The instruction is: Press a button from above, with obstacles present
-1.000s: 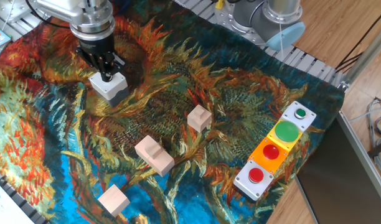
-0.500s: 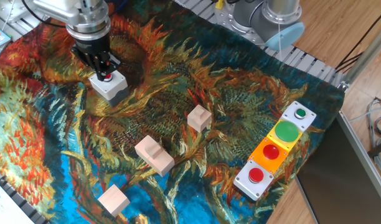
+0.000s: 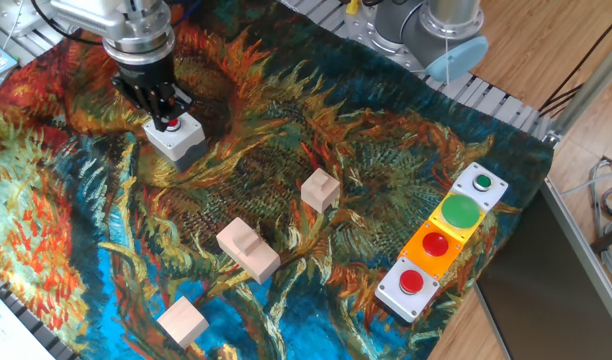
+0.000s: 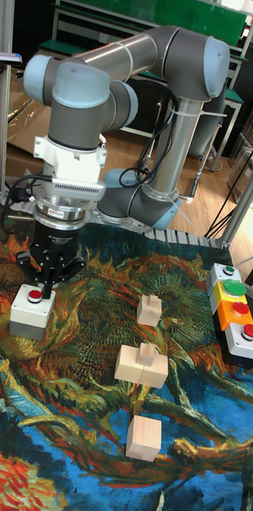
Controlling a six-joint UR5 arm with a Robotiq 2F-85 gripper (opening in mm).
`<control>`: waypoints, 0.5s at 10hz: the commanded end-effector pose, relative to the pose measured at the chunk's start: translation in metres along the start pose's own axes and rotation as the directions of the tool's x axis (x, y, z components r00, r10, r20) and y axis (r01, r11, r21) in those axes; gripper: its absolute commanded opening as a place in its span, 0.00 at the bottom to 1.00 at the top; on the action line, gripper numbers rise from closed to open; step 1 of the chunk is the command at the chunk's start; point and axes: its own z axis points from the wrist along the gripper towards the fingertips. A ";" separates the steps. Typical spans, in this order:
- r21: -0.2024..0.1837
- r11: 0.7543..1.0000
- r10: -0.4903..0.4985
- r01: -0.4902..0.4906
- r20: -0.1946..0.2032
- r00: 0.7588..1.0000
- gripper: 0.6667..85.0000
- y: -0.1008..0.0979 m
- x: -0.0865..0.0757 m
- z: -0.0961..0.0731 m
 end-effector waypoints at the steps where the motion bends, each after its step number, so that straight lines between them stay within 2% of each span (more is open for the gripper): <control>1: 0.000 1.000 -0.015 0.015 0.014 1.000 0.11 -0.014 0.009 0.008; 5: 0.004 1.000 0.004 -0.004 0.040 0.999 0.14 -0.016 0.004 0.008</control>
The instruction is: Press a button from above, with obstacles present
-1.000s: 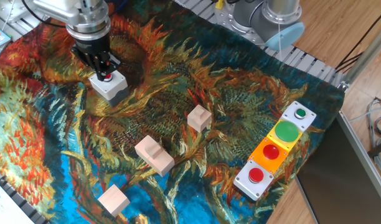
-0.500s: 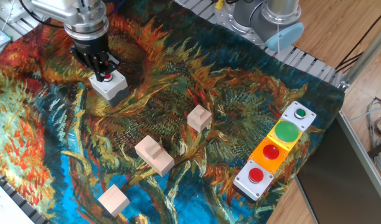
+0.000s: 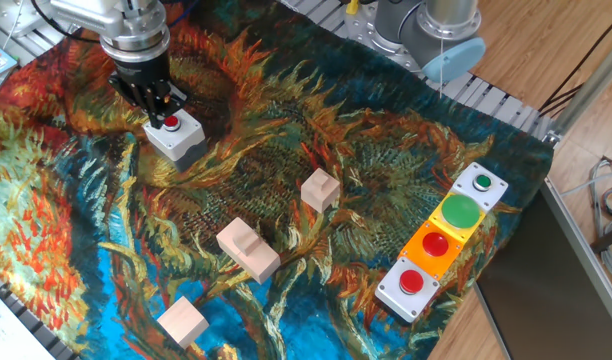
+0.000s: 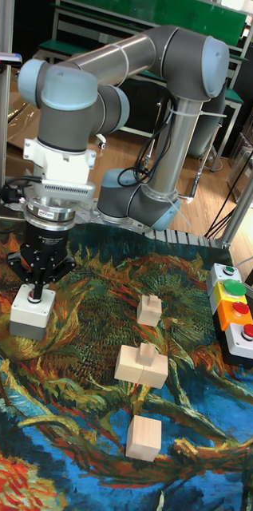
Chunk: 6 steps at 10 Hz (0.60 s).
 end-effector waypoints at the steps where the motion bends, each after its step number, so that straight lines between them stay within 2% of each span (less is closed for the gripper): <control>1: -0.017 1.000 0.015 -0.014 0.034 0.999 0.14 0.000 -0.006 0.002; 3: -0.023 1.000 0.014 -0.013 0.028 1.000 0.14 0.001 -0.001 0.003; 6: -0.027 0.999 0.033 -0.032 0.038 0.999 0.14 0.012 0.008 0.001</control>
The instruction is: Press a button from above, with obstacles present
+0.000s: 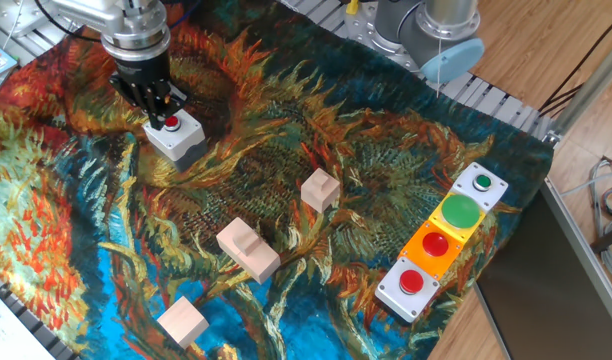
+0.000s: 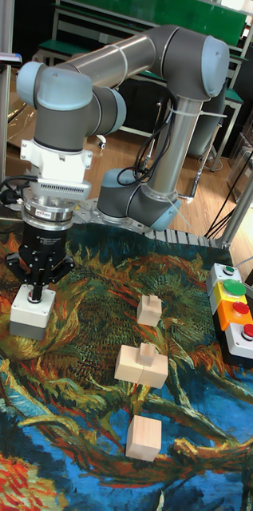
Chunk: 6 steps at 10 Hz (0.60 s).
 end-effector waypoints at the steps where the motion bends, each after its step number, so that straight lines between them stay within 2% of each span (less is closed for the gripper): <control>1: -0.012 1.000 0.027 -0.027 0.017 0.999 0.12 0.009 0.005 -0.005; 2: -0.005 0.999 0.037 -0.037 0.015 0.999 0.01 0.005 0.006 -0.005; 4: -0.015 0.999 0.030 -0.029 0.023 0.999 0.01 0.008 0.003 -0.004; 6: -0.042 0.999 0.025 -0.022 0.050 0.998 0.01 0.014 -0.005 -0.008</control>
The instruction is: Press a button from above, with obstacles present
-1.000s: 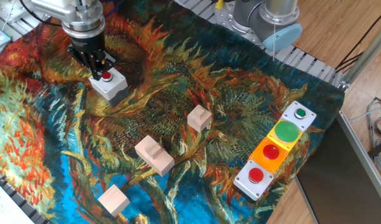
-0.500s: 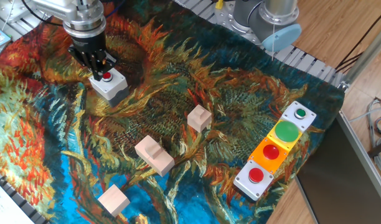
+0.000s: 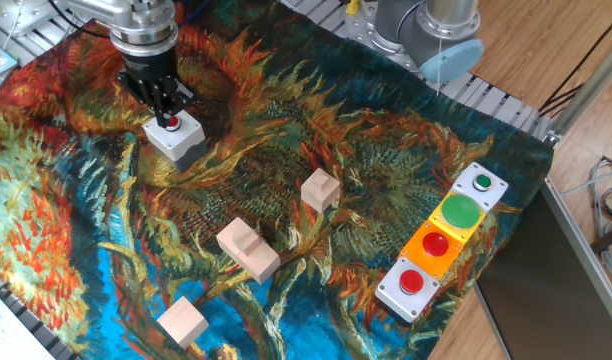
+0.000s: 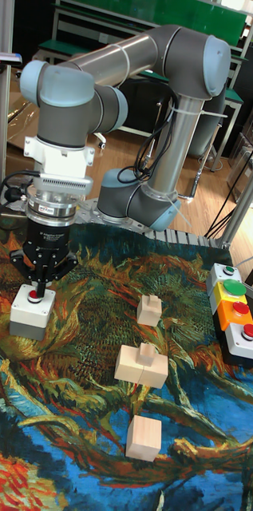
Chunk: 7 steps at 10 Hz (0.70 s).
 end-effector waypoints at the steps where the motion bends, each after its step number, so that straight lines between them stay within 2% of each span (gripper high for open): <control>1: -0.029 1.000 -0.003 0.004 0.039 0.999 0.01 0.006 -0.010 -0.004; 3: -0.028 0.999 -0.016 0.018 0.050 0.999 0.01 0.006 -0.012 -0.004; 6: -0.010 1.000 -0.022 0.022 0.032 0.999 0.01 -0.002 -0.007 -0.001; 7: -0.017 1.000 -0.018 0.018 0.034 0.999 0.01 0.003 -0.008 -0.003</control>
